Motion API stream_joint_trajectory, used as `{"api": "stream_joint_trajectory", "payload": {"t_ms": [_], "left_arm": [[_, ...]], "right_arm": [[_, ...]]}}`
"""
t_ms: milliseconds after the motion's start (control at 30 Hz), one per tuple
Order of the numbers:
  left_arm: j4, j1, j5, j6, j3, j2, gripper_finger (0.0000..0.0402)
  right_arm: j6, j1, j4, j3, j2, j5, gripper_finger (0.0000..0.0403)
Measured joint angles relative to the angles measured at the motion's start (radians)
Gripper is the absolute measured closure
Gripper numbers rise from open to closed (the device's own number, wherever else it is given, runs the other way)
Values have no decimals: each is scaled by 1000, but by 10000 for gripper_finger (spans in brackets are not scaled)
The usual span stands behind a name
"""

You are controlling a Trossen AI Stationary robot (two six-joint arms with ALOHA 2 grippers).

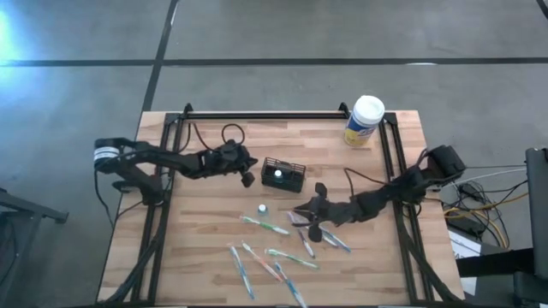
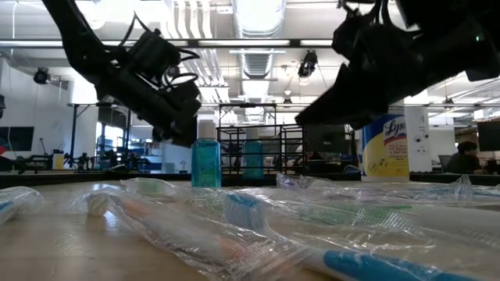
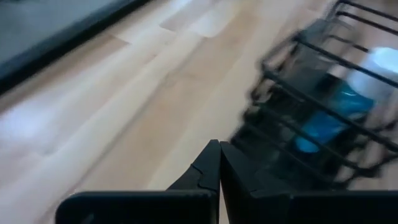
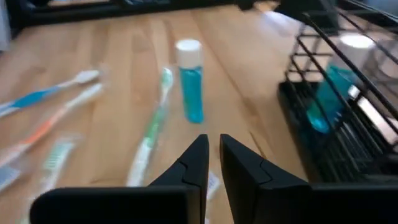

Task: Pick & Place toothbrushing station
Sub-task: Adjust the black organizer

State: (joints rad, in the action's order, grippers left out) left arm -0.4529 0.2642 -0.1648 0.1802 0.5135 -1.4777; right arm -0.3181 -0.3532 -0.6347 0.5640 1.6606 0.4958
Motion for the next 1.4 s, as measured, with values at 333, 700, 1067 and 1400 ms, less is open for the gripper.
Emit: {"api": "stream_joint_trajectory", "payload": {"t_ms": [333, 700, 1067, 1400], "left_arm": [[0, -13, 42, 12, 11, -14, 396], [1, -58, 78, 12, 10, -12, 397], [6, -92, 94, 13, 8, -12, 397], [6, -126, 94, 15, 9, -12, 396]], "right_arm": [[-79, 11, 19, -5, 48, 175, 365], [-115, 31, 18, -5, 51, 241, 365], [-185, 79, 55, -5, 51, 241, 365], [-203, 114, 56, -6, 51, 265, 365]]}}
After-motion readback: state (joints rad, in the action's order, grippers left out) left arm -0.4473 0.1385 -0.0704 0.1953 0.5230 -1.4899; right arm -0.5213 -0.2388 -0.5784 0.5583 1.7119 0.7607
